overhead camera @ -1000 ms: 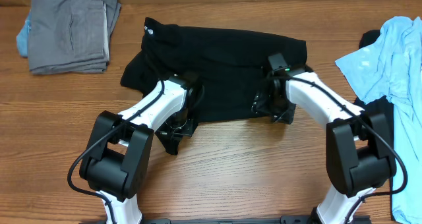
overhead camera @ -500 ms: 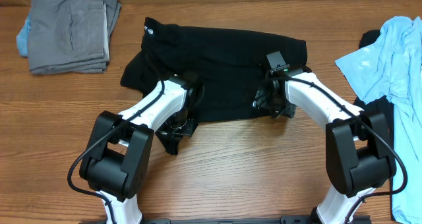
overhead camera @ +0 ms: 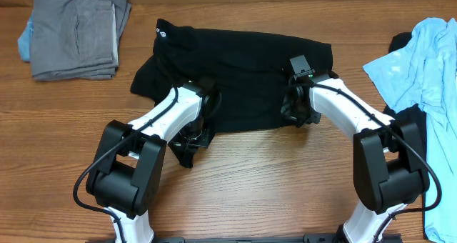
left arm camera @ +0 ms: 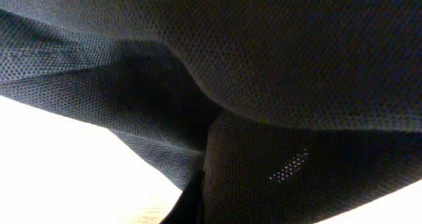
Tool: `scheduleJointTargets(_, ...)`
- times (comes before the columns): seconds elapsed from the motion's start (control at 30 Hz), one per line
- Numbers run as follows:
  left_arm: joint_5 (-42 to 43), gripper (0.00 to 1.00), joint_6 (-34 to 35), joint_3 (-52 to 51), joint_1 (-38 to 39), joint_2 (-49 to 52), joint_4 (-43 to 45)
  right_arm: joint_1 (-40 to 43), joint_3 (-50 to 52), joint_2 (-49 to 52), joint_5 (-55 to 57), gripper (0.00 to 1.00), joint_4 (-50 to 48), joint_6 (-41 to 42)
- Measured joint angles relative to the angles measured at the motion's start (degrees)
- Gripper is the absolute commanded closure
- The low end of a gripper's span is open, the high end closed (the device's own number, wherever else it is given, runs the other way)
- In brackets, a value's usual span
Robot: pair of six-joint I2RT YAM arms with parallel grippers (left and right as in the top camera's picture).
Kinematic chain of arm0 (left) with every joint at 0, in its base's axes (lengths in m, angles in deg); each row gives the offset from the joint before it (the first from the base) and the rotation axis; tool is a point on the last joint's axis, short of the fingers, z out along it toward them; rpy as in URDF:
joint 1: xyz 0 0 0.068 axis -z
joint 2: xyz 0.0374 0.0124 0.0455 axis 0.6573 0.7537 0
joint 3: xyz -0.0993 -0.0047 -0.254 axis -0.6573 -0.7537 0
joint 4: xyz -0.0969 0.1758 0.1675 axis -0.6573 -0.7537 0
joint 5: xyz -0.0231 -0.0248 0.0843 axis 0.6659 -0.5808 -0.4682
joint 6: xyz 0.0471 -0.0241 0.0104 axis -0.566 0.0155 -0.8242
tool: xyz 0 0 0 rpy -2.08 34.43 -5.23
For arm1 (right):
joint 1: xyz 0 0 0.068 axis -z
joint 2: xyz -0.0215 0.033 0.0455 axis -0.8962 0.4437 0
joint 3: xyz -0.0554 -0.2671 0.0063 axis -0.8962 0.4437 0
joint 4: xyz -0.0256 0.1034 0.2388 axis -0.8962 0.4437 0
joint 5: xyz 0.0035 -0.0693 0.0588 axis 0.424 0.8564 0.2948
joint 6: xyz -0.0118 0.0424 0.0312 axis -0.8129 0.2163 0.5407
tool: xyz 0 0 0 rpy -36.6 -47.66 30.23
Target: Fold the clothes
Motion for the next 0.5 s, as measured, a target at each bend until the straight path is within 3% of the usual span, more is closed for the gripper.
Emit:
scheduleJointTargets(0.13,-0.44,0.96,0.94,0.00,-0.04,0.00,-0.44,1.57,0.02,0.00,2.75,0.96,4.11,2.29)
scheduleJointTargets(0.5,-7.26,0.96,5.99,0.00,-6.43,0.00,-5.18,13.09,0.02,0.00,4.79,0.96,12.20,9.70)
